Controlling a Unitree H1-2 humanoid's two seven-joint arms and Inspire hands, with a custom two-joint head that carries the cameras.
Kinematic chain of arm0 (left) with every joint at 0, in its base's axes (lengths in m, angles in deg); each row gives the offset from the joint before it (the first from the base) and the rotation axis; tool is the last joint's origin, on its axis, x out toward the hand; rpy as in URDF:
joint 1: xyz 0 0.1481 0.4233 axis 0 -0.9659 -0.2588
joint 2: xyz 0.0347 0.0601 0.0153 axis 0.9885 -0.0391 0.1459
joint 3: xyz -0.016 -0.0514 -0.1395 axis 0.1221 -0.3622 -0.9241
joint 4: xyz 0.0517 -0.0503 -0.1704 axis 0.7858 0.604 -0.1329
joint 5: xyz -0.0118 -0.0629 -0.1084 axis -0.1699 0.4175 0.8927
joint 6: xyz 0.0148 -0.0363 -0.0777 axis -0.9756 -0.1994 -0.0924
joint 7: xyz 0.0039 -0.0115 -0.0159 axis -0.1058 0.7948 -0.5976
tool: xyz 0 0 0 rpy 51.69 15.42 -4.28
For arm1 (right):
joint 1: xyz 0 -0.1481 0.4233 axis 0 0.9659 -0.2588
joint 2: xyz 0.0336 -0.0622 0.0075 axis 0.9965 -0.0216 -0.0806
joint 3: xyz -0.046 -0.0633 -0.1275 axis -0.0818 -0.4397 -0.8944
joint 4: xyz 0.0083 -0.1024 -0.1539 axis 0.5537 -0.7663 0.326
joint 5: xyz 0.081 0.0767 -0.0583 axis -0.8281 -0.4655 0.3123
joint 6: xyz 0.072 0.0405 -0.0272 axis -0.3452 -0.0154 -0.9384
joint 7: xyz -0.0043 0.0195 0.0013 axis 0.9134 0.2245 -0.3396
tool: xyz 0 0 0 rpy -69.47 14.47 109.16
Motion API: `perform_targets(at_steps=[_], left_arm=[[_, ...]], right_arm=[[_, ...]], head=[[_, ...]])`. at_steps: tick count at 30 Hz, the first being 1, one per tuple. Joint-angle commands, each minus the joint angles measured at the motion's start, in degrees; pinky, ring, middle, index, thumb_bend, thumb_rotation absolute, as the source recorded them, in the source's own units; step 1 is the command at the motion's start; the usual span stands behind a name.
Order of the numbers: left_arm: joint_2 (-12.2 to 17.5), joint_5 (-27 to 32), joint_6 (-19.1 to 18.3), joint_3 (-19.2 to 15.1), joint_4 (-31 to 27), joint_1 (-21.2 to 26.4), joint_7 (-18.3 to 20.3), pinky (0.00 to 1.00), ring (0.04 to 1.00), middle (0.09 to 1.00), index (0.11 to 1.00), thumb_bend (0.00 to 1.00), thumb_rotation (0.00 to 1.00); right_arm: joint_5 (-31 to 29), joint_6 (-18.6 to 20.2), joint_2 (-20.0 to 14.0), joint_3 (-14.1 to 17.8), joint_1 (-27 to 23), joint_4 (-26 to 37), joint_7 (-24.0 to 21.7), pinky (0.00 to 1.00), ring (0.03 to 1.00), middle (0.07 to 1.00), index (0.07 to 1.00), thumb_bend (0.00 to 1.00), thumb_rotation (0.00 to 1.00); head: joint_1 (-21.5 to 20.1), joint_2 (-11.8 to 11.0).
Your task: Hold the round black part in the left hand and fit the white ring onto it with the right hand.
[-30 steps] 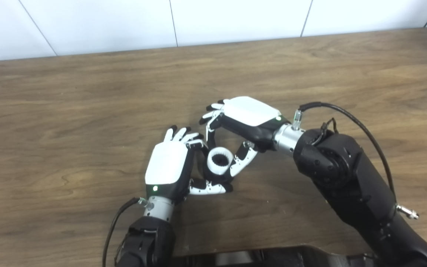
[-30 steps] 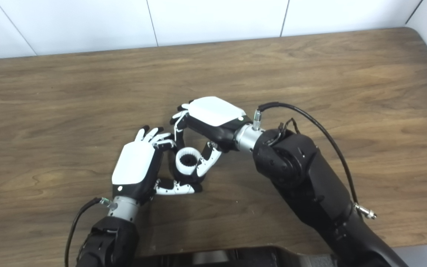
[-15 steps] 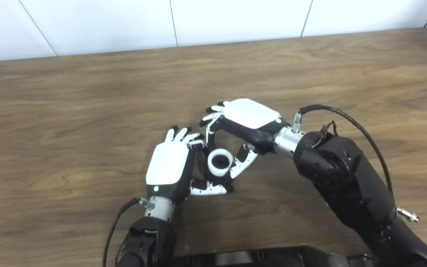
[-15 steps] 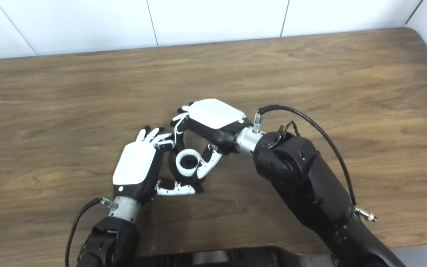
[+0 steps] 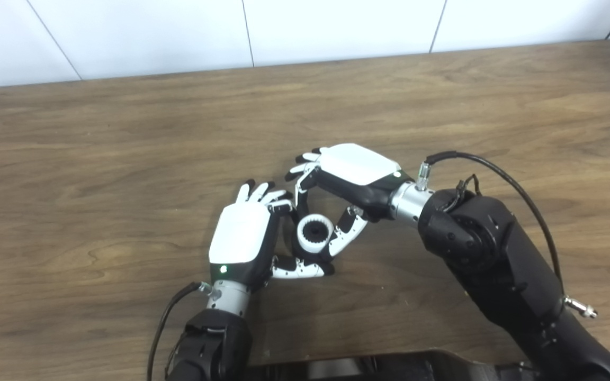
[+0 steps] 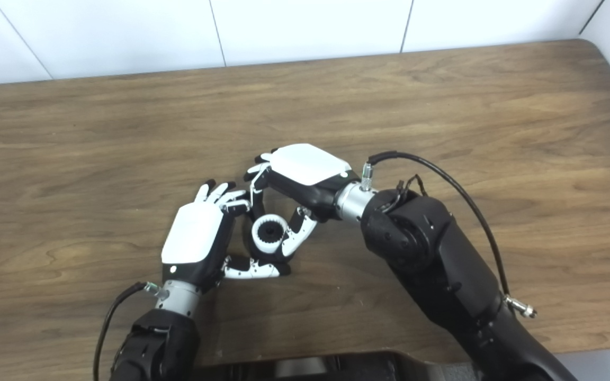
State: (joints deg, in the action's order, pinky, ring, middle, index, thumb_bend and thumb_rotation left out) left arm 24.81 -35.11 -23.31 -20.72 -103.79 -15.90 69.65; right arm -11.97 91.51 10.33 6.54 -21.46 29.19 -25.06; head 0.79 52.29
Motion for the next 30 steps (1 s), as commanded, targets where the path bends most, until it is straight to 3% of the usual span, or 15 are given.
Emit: perform_targets(at_steps=[1,3,4,5,7,14,30], left_arm=[[0.0,-0.3,-0.1,0.3,0.3,-0.3,1.5,1.00,0.921,0.809,0.482,0.52,0.05],[0.0,-0.3,-0.2,0.4,0.3,-0.4,1.6,1.00,0.922,0.808,0.483,0.52,0.05],[0.1,-0.3,-0.1,0.4,0.3,-0.3,1.6,1.00,0.923,0.809,0.483,0.52,0.05],[0.1,-0.3,-0.1,0.4,0.4,-0.3,1.5,1.00,0.922,0.808,0.483,0.52,0.05],[0.0,-0.3,-0.1,0.4,0.3,-0.2,1.6,1.00,0.922,0.810,0.483,0.52,0.05],[0.0,-0.2,0.0,0.3,0.4,-0.3,1.3,1.00,0.919,0.805,0.482,0.52,0.05],[0.0,0.0,0.4,0.2,0.9,-0.1,0.6,1.00,0.916,0.805,0.482,0.52,0.05]], right_arm=[[-0.2,-1.0,0.2,0.6,-1.4,1.3,0.6,1.00,0.965,0.881,0.492,0.52,0.15],[-0.1,-0.8,0.2,0.6,-1.4,1.4,0.3,1.00,0.969,0.886,0.493,0.52,0.15],[-0.1,-0.8,0.2,0.7,-1.5,1.4,0.3,1.00,0.972,0.888,0.567,0.77,0.21],[-0.2,-0.9,0.1,0.7,-1.6,1.4,0.3,1.00,0.973,0.889,0.596,0.86,0.23],[-0.1,-0.9,0.0,0.6,-1.8,1.4,0.2,1.00,0.977,0.894,0.628,0.94,0.26],[-0.2,-1.1,0.1,0.8,-1.6,1.2,0.7,1.00,0.981,0.900,0.654,1.00,0.25],[0.5,0.2,-0.2,1.6,-2.7,2.3,-1.4,1.00,0.985,0.899,0.614,0.96,0.22]], head=[[0.0,0.0],[0.0,0.0],[-0.1,0.1],[-0.1,0.1],[-0.1,0.1],[-0.1,0.1],[-0.3,0.2]])
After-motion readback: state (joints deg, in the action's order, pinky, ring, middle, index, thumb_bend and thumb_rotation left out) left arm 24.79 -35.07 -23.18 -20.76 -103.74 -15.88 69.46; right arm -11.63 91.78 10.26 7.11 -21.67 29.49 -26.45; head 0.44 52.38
